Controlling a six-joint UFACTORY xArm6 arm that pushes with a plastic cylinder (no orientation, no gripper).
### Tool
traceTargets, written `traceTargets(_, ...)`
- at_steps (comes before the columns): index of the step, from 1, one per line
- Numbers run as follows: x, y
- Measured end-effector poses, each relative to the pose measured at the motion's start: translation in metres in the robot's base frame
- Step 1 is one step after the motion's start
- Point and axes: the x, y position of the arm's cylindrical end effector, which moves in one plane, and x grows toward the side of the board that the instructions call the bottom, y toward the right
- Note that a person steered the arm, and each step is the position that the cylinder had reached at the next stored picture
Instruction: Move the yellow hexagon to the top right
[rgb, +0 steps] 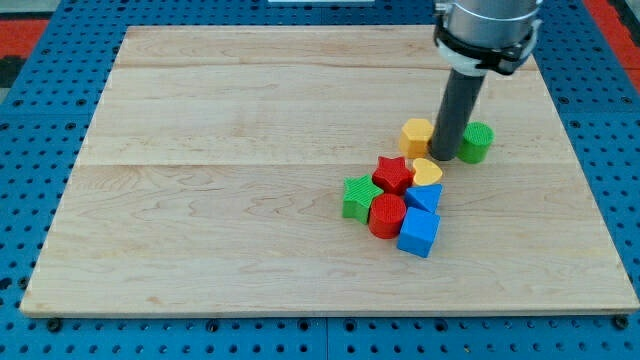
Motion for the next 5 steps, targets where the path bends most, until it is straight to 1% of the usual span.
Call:
traceTargets(1,-0.009,-0.029)
traceTargets(2,-0.013,-0.077)
traceTargets(3,-0.057,-0.021)
traceTargets(4,-0.045,0.034)
traceTargets(5,-0.054,0.022)
